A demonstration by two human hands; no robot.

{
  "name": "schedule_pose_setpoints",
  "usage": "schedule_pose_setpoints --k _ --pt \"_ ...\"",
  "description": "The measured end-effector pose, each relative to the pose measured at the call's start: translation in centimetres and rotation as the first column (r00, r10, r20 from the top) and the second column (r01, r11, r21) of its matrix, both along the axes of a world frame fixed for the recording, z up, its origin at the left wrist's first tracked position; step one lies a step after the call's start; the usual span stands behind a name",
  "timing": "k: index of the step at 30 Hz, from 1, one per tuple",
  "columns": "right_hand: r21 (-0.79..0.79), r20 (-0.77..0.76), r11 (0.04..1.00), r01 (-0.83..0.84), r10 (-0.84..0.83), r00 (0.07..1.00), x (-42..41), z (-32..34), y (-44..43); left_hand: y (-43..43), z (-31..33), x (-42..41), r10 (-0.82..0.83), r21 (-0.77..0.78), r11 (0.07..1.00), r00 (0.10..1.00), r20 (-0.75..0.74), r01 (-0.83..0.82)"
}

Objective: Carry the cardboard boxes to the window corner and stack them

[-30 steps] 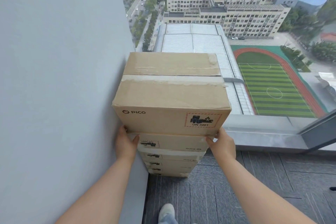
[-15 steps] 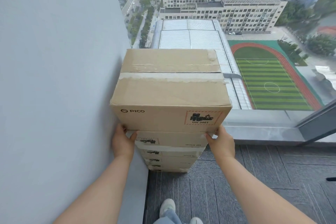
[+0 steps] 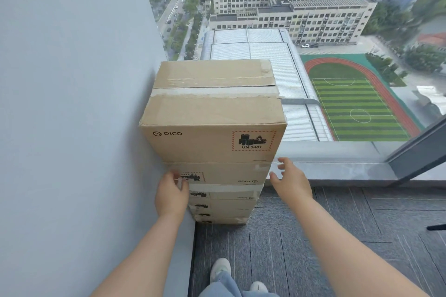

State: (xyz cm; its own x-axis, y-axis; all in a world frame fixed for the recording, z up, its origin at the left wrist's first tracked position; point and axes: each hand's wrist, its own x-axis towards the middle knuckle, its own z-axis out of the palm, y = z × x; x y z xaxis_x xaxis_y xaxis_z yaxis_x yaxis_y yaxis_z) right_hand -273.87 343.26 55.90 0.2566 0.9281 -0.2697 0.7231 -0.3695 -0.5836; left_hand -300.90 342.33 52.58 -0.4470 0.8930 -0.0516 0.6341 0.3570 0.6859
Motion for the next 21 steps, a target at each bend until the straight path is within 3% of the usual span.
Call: schedule_pose_setpoints --k 5,10,16,21 --pt "0.023 0.146 0.997 -0.075 0.071 0.987 3.3 1.8 -2.8 0.1 3.2 5.3 -0.375 -0.081 0.926 0.92 -0.114 0.368" --pt "-0.014 0.233 0.999 -0.052 0.054 0.971 7.8 3.0 -6.6 0.9 6.3 12.7 -0.668 -0.116 0.736 0.688 -0.282 0.667" --pt "-0.002 0.237 0.97 0.242 -0.235 0.943 12.3 3.5 -12.7 1.3 7.1 21.0 -0.856 -0.139 0.463 0.402 -0.324 0.875" --pt "0.041 0.2 0.838 0.544 -0.54 0.818 13.7 3.8 -19.8 -0.5 7.1 27.5 -0.942 -0.149 0.157 0.103 -0.318 0.976"
